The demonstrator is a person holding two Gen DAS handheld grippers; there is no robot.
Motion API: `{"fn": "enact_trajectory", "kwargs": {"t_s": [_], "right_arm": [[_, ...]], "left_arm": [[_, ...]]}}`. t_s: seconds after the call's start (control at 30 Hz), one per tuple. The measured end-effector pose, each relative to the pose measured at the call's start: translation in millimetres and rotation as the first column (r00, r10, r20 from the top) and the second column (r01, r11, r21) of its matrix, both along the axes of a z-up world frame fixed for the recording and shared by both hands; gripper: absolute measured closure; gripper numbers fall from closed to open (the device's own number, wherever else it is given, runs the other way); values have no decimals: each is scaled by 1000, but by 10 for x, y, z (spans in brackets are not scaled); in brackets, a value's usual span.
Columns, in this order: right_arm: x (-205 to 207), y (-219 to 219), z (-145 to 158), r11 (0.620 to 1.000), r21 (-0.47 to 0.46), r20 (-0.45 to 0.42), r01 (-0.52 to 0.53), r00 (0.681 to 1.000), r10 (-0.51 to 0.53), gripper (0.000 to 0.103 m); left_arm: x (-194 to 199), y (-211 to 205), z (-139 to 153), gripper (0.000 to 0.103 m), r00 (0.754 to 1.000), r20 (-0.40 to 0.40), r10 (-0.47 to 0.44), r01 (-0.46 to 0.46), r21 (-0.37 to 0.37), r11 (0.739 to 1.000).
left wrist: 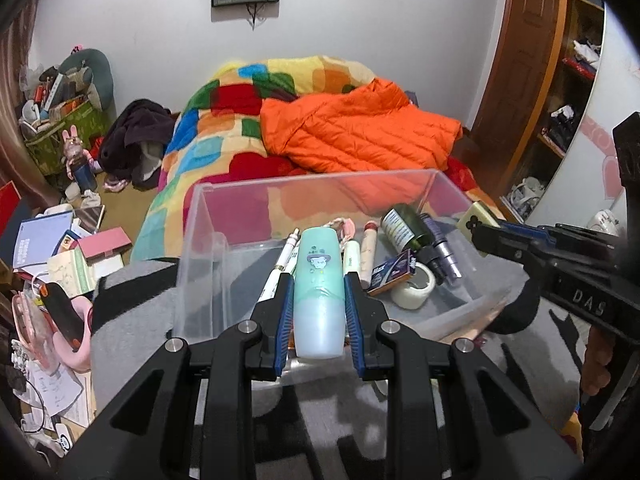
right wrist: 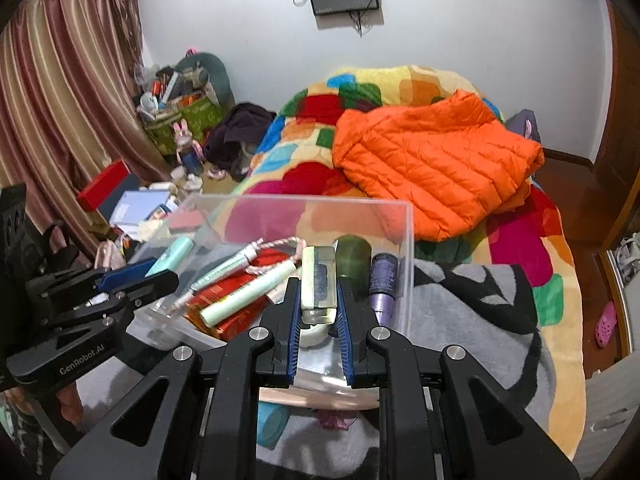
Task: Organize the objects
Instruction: 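Lower the mint bottle into the box with the left tool while the right tool releases the block there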
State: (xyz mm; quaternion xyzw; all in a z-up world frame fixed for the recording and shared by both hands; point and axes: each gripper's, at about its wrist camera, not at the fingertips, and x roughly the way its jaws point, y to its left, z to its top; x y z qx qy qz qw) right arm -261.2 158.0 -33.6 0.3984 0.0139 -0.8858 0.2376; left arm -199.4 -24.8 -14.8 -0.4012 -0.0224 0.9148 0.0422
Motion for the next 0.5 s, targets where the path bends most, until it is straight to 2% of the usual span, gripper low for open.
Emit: {"fn": "enact_trajectory", "kwargs": {"t_s": [0.33, 0.5], "right_arm": [[-174, -182, -259, 998, 59, 62, -27, 998, 24, 88], [-172, -225, -283, 996, 78, 66, -42, 997, 37, 87]], "left_arm": [[-219, -13, -225, 79, 998, 63, 12, -13, 12, 1000], [-210, -16, -226, 79, 998, 59, 12, -13, 16, 1000]]}}
